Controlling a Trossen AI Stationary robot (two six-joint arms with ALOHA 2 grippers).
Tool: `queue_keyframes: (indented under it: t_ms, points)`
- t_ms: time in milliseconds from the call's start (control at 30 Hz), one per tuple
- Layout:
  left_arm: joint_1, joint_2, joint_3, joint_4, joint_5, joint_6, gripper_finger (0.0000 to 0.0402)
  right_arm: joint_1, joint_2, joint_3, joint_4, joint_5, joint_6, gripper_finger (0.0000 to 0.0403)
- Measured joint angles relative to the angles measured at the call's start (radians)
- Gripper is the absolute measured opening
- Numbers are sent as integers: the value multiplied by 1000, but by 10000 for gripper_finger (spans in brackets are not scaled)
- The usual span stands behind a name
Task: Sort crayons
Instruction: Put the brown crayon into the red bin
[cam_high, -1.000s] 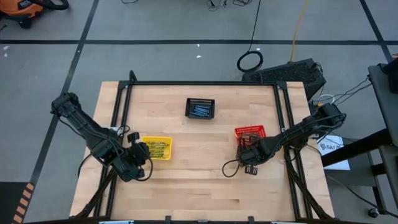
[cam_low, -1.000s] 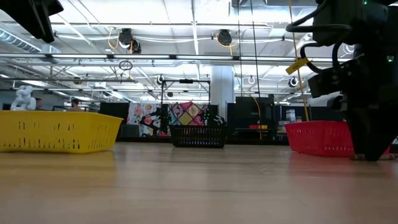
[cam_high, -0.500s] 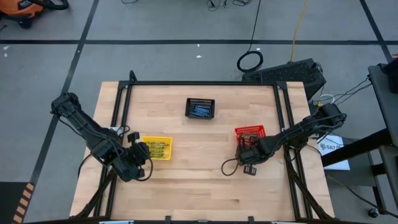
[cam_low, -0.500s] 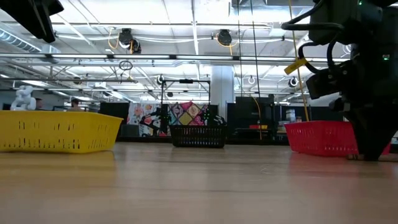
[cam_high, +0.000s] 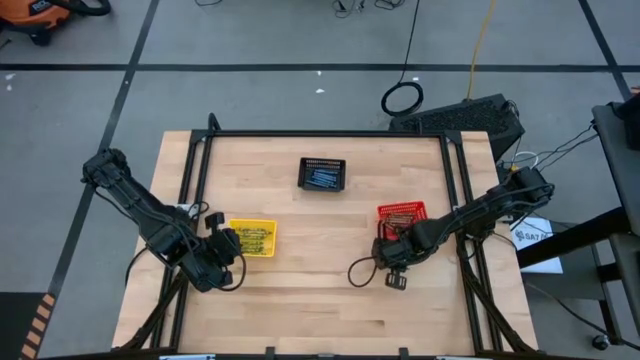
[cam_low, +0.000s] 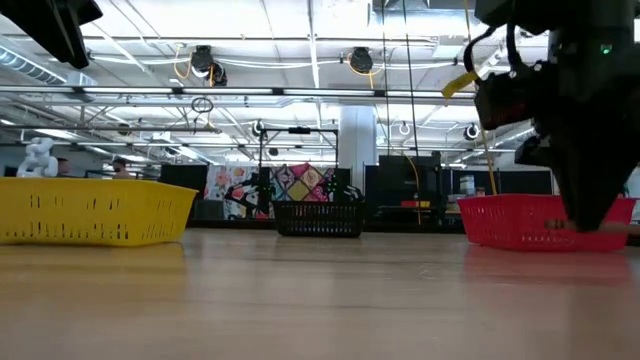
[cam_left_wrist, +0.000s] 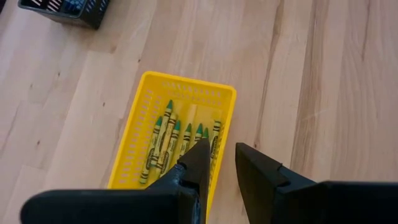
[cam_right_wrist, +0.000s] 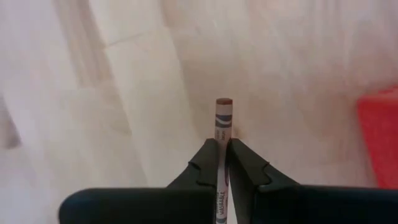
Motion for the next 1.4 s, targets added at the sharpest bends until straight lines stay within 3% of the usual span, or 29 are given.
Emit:
queue_keyframes:
  t_ms: [300,433,667,1000,1133,1400]
  points:
    - [0,0,0,0,2,0,80,-3,0,182,-282,13,-101,2]
    - [0,0,0,0,7,0,80,-26,-1,266,-404,96,-170,2]
    - [0,0,0,0,8,0,80,-140,-2,281,-544,161,-268,2]
    - [0,0,0,0,12,0,80,-300,-34,270,-527,161,-394,1]
    - [0,0,0,0,13,0,80,-336,-64,186,-436,112,-413,1]
    - [0,0,0,0,13,0,80,-356,-112,60,-350,110,-352,3]
